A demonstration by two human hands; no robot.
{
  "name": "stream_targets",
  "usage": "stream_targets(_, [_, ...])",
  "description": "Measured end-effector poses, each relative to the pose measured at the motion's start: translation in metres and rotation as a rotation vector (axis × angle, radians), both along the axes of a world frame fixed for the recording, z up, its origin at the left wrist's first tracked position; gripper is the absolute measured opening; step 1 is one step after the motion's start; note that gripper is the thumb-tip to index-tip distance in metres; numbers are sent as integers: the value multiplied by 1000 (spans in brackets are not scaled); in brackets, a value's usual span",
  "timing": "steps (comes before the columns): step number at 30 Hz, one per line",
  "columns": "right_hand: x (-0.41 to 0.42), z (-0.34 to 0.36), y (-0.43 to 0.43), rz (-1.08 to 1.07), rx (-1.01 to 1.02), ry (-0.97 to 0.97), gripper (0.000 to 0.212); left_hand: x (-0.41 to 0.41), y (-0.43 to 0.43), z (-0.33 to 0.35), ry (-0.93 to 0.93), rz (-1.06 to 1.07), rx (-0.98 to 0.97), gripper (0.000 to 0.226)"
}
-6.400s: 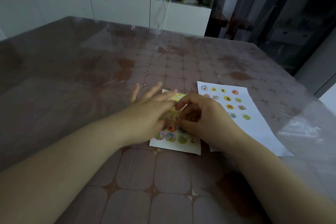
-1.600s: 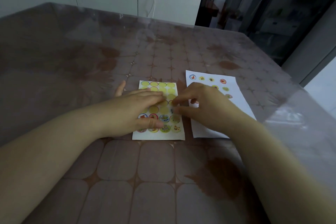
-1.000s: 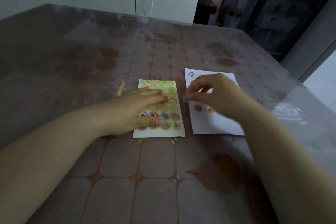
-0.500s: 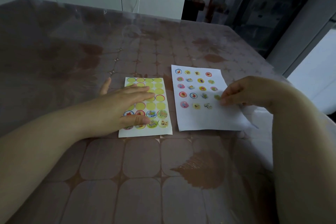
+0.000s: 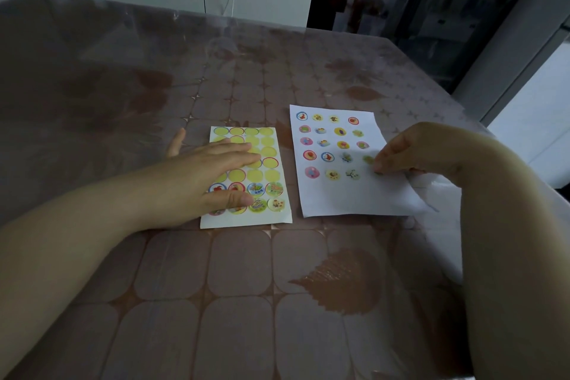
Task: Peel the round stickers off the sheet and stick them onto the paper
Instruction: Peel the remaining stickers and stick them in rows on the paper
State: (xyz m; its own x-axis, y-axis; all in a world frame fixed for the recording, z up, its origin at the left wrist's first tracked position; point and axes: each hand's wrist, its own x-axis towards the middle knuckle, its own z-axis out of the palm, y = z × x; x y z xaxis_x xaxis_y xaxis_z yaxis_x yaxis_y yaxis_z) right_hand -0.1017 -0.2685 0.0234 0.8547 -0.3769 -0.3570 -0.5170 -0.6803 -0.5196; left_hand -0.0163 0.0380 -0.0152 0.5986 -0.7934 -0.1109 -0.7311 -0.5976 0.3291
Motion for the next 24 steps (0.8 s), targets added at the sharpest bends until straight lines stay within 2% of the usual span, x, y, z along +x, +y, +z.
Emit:
stream_targets(3, [2,-1,6,9,-62,9,13,-1,0,0,-5,6,-2,93])
stream_targets(6, [4,0,7,10,-97,27,16,0,1,-1,-25,0,-7,102])
stream_targets(8, [5,-1,4,5,-152,51,33,1,1,-2,-23,-4,-10,104])
stream_targets(11, [5,-3,1,-15,-239,66,55,1,1,-1,1,-3,-11,89])
stream_targets(14, [3,-5,-3,-20,-165,48,46,0,0,-1,23,4,-11,80])
stream_targets(18, [-4,-2,-7,6,28,8,25,0,1,0,20,9,-24,84])
stream_targets(24, [3,-5,-3,-38,-64,1,16,1,0,0,12,7,-25,91])
